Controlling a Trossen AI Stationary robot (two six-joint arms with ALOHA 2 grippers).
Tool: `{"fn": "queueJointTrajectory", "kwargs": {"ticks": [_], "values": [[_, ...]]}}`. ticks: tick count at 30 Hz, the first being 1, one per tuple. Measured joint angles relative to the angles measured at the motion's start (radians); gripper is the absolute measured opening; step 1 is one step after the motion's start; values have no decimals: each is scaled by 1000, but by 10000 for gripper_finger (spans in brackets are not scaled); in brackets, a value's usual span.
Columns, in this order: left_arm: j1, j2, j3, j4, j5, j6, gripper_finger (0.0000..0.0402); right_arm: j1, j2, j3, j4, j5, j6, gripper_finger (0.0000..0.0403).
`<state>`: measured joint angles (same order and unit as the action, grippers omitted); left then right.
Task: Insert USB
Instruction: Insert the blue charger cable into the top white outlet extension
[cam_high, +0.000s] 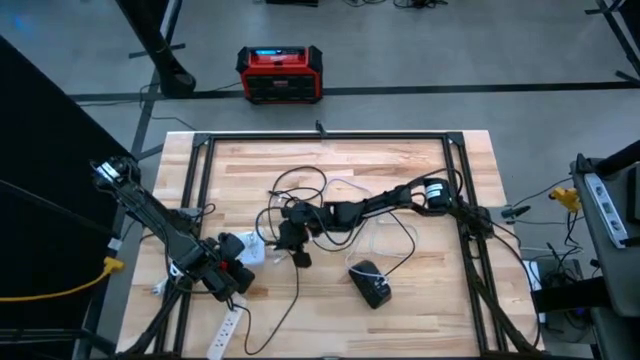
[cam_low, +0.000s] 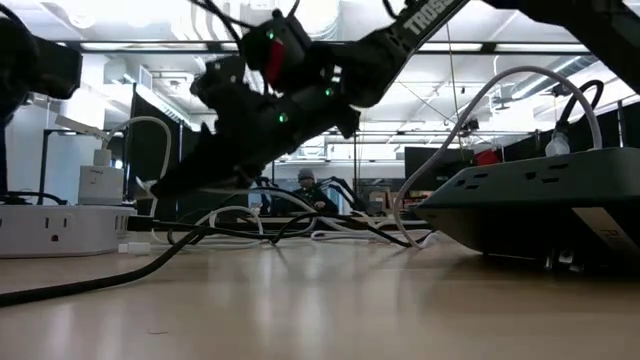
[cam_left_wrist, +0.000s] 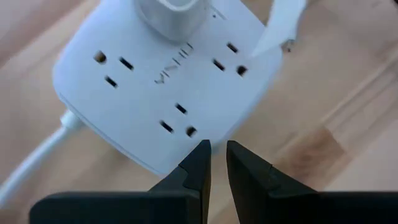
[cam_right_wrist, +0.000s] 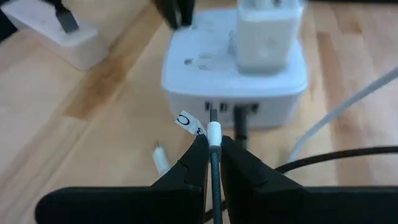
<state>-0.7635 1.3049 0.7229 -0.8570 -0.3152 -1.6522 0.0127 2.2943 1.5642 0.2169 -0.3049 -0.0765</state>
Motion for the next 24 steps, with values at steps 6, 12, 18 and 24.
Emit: {"fn": "queueJointTrajectory", "kwargs": {"ticks": [6,12,18,24], "values": [[0,1,-38,11,-47,90,38,5,64,0,88,3,8,15],[-2,1,-46,45,-63,102,39,4,107,-2,170,41,44,15],[-2,3,-47,70,-65,152,39,-4,109,-2,190,88,21,15],[-2,4,-47,71,-65,156,39,-11,109,-2,195,90,-13,15]]}}
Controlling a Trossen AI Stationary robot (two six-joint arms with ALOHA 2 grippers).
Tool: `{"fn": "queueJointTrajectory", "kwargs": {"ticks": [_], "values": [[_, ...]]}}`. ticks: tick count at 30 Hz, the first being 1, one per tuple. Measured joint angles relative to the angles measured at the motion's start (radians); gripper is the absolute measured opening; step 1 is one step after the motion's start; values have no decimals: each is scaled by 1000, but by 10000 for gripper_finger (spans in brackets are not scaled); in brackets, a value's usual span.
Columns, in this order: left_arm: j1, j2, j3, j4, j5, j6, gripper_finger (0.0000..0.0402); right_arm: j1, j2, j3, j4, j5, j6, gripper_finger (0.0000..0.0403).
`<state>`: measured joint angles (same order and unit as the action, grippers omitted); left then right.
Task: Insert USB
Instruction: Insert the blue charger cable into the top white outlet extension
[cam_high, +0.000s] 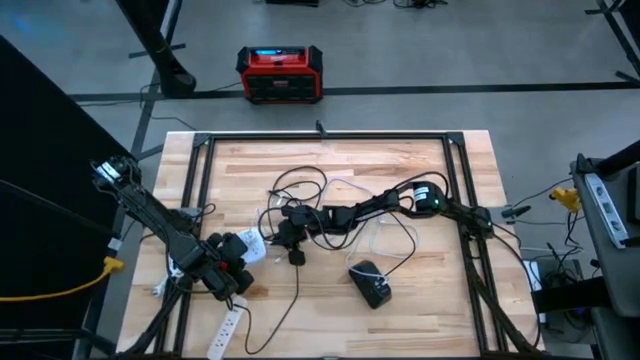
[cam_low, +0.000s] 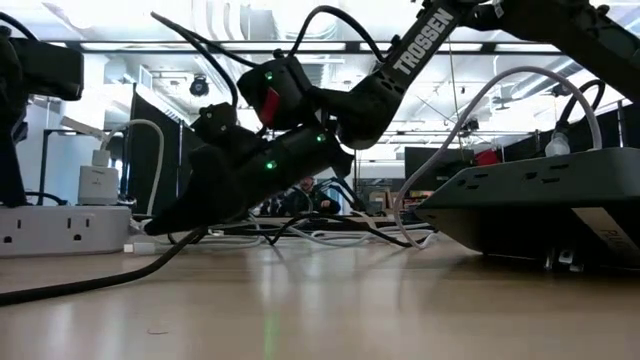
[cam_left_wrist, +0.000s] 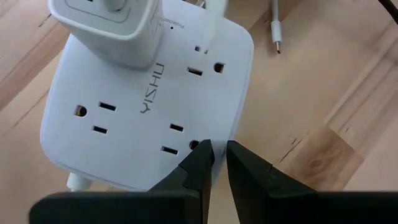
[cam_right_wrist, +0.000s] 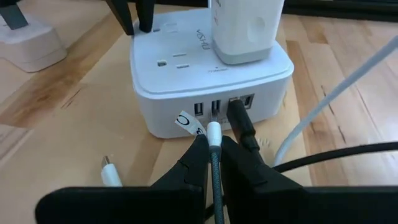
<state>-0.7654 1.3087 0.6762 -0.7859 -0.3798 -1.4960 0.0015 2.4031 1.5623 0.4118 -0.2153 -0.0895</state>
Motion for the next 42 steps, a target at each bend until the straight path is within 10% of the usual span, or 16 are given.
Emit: {"fn": "queueJointTrajectory", "kwargs": {"ticks": [17,42], "values": [[-2,0,0,1,8,82,39,11,-4,-1,37,-125,-5,15],[-3,2,-2,19,-7,138,39,7,0,-9,93,-46,50,15]]}}
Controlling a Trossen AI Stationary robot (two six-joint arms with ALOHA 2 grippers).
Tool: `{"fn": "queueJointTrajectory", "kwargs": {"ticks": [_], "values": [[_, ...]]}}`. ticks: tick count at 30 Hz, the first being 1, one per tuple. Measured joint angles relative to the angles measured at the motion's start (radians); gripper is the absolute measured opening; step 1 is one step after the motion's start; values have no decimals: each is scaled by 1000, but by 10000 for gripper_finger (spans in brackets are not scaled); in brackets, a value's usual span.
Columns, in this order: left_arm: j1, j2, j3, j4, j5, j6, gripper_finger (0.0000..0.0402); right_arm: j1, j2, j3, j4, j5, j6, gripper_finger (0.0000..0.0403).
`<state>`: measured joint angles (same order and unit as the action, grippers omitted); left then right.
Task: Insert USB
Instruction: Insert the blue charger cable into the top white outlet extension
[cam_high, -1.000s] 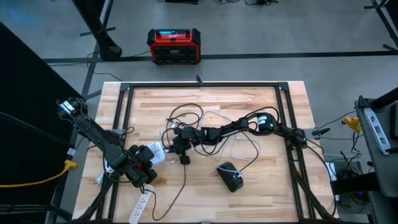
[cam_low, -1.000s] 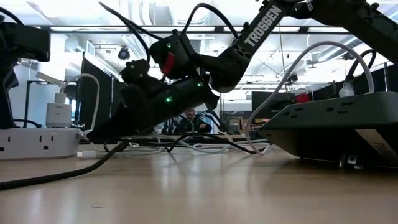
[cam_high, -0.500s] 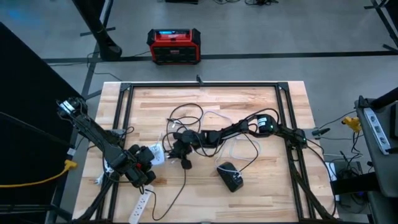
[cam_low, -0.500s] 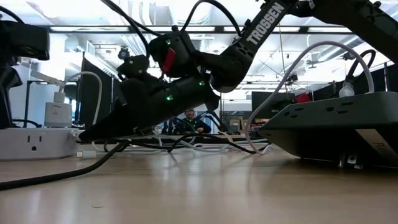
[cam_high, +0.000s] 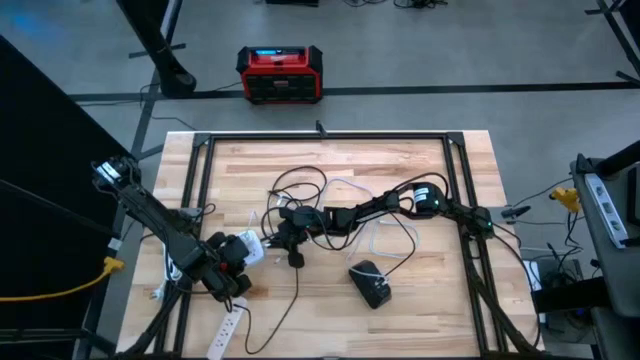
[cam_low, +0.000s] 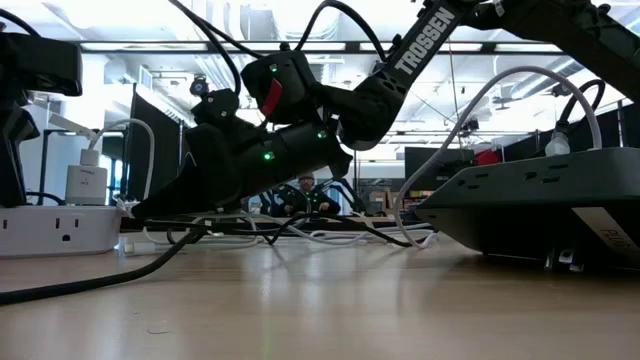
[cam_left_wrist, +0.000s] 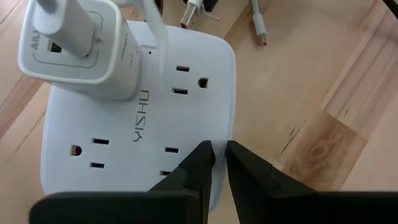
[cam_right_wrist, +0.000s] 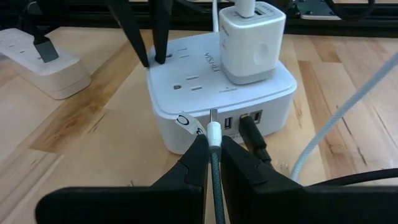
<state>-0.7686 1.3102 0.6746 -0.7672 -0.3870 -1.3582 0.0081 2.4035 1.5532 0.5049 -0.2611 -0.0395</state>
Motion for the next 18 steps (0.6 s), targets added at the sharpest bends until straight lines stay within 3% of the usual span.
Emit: {"fn": "queueJointTrajectory", "kwargs": {"ticks": [9,13,18], "values": [[1,0,56,-31,70,3,39,-1,3,0,-5,0,-5,15],[-2,0,125,-152,143,-47,39,2,4,0,-15,-5,-23,15],[-9,0,144,-295,144,-90,39,13,4,0,-19,-17,-31,15]]}}
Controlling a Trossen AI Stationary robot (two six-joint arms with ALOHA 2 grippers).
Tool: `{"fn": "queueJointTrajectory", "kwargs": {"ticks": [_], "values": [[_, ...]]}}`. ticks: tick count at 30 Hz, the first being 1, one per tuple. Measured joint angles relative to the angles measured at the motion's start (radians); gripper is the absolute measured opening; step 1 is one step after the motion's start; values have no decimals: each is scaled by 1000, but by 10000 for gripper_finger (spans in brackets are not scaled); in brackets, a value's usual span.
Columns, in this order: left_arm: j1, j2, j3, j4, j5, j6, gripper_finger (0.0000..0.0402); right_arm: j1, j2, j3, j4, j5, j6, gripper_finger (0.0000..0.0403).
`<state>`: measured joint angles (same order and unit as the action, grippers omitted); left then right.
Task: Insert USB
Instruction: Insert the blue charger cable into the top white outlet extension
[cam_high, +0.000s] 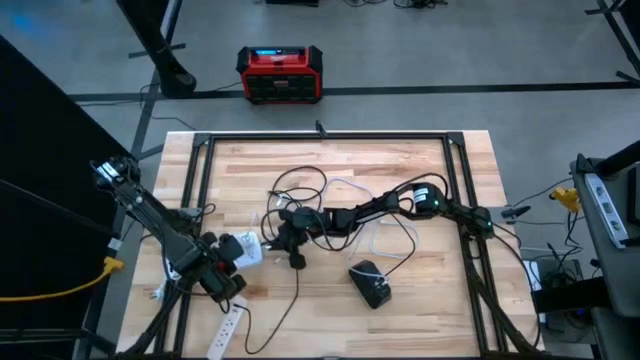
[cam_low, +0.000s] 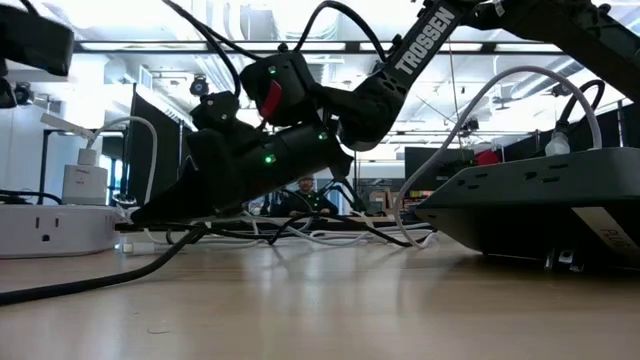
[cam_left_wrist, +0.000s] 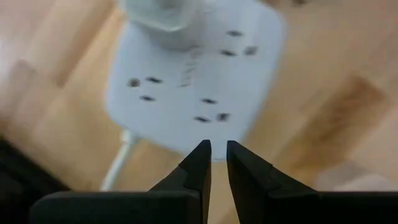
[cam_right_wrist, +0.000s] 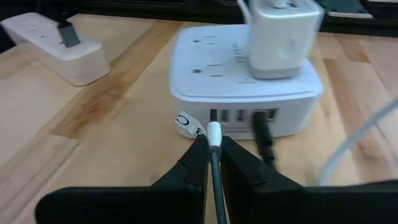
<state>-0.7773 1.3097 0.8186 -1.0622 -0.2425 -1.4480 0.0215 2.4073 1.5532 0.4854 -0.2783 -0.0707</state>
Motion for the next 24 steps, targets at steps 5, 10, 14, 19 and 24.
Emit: {"fn": "queueJointTrajectory", "kwargs": {"ticks": [5,10,14,19,24], "values": [[0,-1,-72,-12,-5,9,39,12,0,0,0,12,-15,15],[-1,-6,-132,23,-18,24,39,1,0,0,-1,32,-9,15],[-1,-9,-136,24,-22,31,39,-3,0,0,-1,40,-12,15],[-1,-9,-125,23,-35,60,39,-2,0,1,28,43,-32,15],[-1,-9,-125,24,-37,62,39,-2,0,10,15,56,-30,15]]}}
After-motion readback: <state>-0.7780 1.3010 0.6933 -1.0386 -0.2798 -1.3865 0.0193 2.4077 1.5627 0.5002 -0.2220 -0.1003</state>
